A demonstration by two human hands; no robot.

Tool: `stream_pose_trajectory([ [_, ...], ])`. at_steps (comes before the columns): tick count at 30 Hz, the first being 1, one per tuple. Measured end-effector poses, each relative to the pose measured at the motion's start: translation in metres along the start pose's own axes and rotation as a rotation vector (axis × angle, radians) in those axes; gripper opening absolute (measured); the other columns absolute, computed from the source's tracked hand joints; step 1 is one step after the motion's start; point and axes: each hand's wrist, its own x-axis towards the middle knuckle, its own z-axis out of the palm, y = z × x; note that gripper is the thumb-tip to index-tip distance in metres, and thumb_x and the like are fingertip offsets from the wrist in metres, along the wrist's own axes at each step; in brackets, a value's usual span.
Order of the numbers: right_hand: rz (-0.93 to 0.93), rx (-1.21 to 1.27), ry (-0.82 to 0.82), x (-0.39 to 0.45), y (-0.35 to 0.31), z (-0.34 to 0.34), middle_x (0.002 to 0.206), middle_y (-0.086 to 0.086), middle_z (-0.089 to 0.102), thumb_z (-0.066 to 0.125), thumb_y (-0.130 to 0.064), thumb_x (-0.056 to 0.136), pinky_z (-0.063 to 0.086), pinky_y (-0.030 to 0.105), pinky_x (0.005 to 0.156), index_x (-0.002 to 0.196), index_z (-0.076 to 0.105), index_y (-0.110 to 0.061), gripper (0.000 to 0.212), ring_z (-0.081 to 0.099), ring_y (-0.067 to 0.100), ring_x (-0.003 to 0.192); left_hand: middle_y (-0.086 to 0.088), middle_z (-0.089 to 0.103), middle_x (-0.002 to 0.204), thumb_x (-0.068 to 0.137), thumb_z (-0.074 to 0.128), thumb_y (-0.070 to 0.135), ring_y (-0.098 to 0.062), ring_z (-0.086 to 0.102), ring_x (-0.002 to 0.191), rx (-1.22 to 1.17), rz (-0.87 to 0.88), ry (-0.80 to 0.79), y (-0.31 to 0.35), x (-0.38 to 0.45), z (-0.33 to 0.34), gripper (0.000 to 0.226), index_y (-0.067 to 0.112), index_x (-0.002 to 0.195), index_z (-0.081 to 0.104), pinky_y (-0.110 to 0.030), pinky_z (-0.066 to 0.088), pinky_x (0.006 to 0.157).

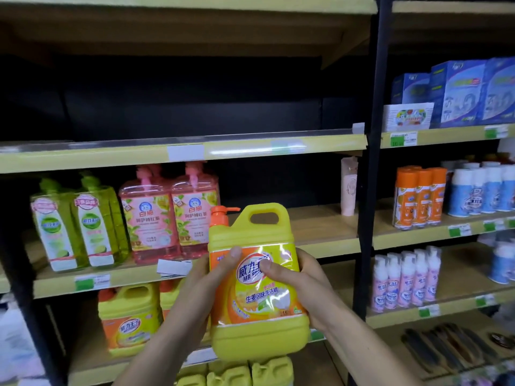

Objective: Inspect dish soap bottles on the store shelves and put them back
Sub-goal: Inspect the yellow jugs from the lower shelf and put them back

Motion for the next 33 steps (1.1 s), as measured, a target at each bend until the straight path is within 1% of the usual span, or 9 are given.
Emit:
stream_pose_trajectory([
  [2, -0.002, -0.008, -0.027, 0.001, 0.005, 0.006, 0.117, 0.018, 0.08, 0.095, -0.023, 0.07, 0.065, 0.051, 0.087, 0.13, 0.064, -0.004, 0.07, 0.078, 0.041, 0.105, -0.017, 0.082, 0.113, 0.076, 0.096, 0.047, -0.041, 0.081, 0.099, 0.047, 0.041, 0.037, 0.008, 0.002, -0.005, 0.05, 0.018, 0.114, 0.081, -0.052, 0.068, 0.076],
  [8, -0.017, -0.163, -0.134, 0.004, -0.004, 0.015, 0.119, 0.013, 0.08, 0.1, -0.032, 0.059, 0.062, 0.056, 0.096, 0.131, 0.064, -0.011, 0.084, 0.078, 0.037, 0.108, -0.025, 0.081, 0.105, 0.073, 0.099, 0.041, -0.047, 0.08, 0.091, 0.0, 0.09, 0.098, 0.008, -0.006, -0.019, 0.051, 0.01, 0.109, 0.08, -0.052, 0.067, 0.069],
  [11, -0.039, -0.297, -0.259, 0.008, -0.01, 0.01, 0.119, 0.013, 0.08, 0.101, -0.018, 0.061, 0.062, 0.054, 0.097, 0.129, 0.069, -0.008, 0.075, 0.077, 0.035, 0.111, -0.02, 0.081, 0.115, 0.059, 0.103, 0.055, -0.04, 0.081, 0.1, 0.071, 0.185, 0.059, 0.005, -0.008, -0.031, 0.072, 0.018, 0.116, 0.079, -0.044, 0.067, 0.074],
  [14, -0.221, -0.49, -0.211, 0.011, -0.012, 0.003, 0.112, 0.002, 0.082, 0.104, -0.005, 0.055, 0.065, 0.04, 0.09, 0.124, 0.065, -0.014, 0.08, 0.077, 0.02, 0.107, -0.005, 0.079, 0.123, 0.058, 0.107, 0.046, -0.022, 0.078, 0.112, 0.317, 0.368, -0.031, 0.006, -0.012, -0.049, 0.077, 0.036, 0.125, 0.07, -0.031, 0.064, 0.085],
  [18, -0.503, -0.843, -0.136, 0.015, -0.009, 0.006, 0.113, -0.02, 0.075, 0.107, -0.014, 0.056, 0.059, 0.032, 0.084, 0.108, 0.058, -0.037, 0.075, 0.069, 0.0, 0.103, 0.012, 0.075, 0.119, 0.063, 0.106, 0.016, -0.008, 0.073, 0.105, 0.656, 0.546, -0.011, 0.002, -0.011, -0.062, 0.082, 0.044, 0.126, 0.061, -0.019, 0.057, 0.082],
  [23, -0.849, -0.82, -0.122, 0.018, 0.0, 0.002, 0.139, -0.004, 0.07, 0.099, 0.002, 0.067, 0.053, 0.046, 0.109, 0.126, 0.065, -0.01, 0.069, 0.061, 0.015, 0.138, 0.02, 0.071, 0.129, 0.072, 0.094, -0.001, -0.001, 0.068, 0.116, 0.795, 0.743, 0.027, 0.007, -0.021, -0.059, 0.079, 0.034, 0.134, 0.061, -0.015, 0.053, 0.086],
  [25, -0.85, -0.837, -0.123, 0.019, -0.003, 0.0, 0.147, -0.001, 0.063, 0.099, -0.001, 0.069, 0.049, 0.041, 0.114, 0.134, 0.063, -0.008, 0.075, 0.056, 0.017, 0.143, 0.017, 0.07, 0.137, 0.079, 0.085, -0.004, -0.003, 0.065, 0.128, 0.825, 0.832, 0.041, 0.011, -0.026, -0.055, 0.067, 0.021, 0.136, 0.062, -0.021, 0.053, 0.099],
  [28, -0.811, -0.785, -0.152, 0.018, -0.01, -0.001, 0.152, -0.004, 0.059, 0.097, -0.008, 0.075, 0.046, 0.033, 0.117, 0.143, 0.061, -0.013, 0.078, 0.053, 0.015, 0.145, 0.005, 0.068, 0.142, 0.084, 0.074, 0.015, -0.008, 0.062, 0.136, 0.836, 0.92, 0.045, 0.017, -0.033, -0.046, 0.053, 0.01, 0.135, 0.064, -0.027, 0.051, 0.109],
  [33, -0.867, -0.8, -0.096, 0.021, -0.014, -0.002, 0.145, 0.001, 0.064, 0.097, -0.006, 0.074, 0.046, 0.041, 0.119, 0.139, 0.064, -0.007, 0.072, 0.054, 0.022, 0.145, 0.005, 0.064, 0.149, 0.08, 0.087, -0.012, -0.009, 0.056, 0.144, 0.844, 0.879, 0.037, 0.026, -0.033, -0.045, 0.076, 0.024, 0.14, 0.058, -0.032, 0.05, 0.115],
])
